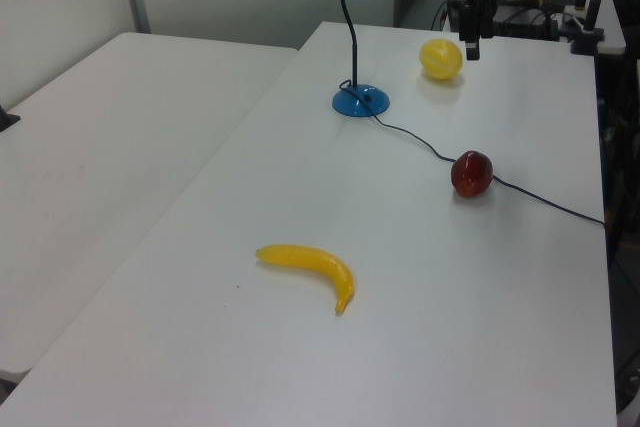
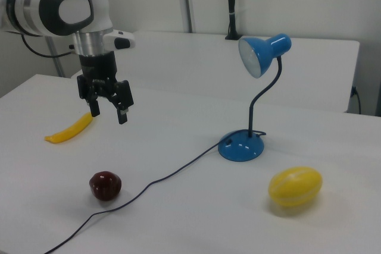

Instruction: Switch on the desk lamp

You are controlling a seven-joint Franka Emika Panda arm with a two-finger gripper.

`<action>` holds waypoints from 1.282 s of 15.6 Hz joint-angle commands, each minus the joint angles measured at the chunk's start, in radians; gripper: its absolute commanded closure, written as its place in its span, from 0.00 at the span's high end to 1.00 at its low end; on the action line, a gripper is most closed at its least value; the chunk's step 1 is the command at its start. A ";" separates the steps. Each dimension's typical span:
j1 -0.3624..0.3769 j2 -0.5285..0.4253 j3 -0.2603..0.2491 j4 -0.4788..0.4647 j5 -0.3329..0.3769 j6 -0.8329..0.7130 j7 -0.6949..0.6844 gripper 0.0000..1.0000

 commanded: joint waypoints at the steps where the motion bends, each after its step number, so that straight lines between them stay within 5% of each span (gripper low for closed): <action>1: 0.007 0.003 -0.009 0.016 0.016 -0.020 -0.012 1.00; 16: 0.012 0.023 -0.009 0.017 0.021 -0.004 -0.006 0.98; 18: 0.012 0.023 -0.009 0.017 0.022 -0.003 -0.006 0.81; 20: 0.009 0.023 -0.009 0.017 0.035 -0.001 -0.008 0.46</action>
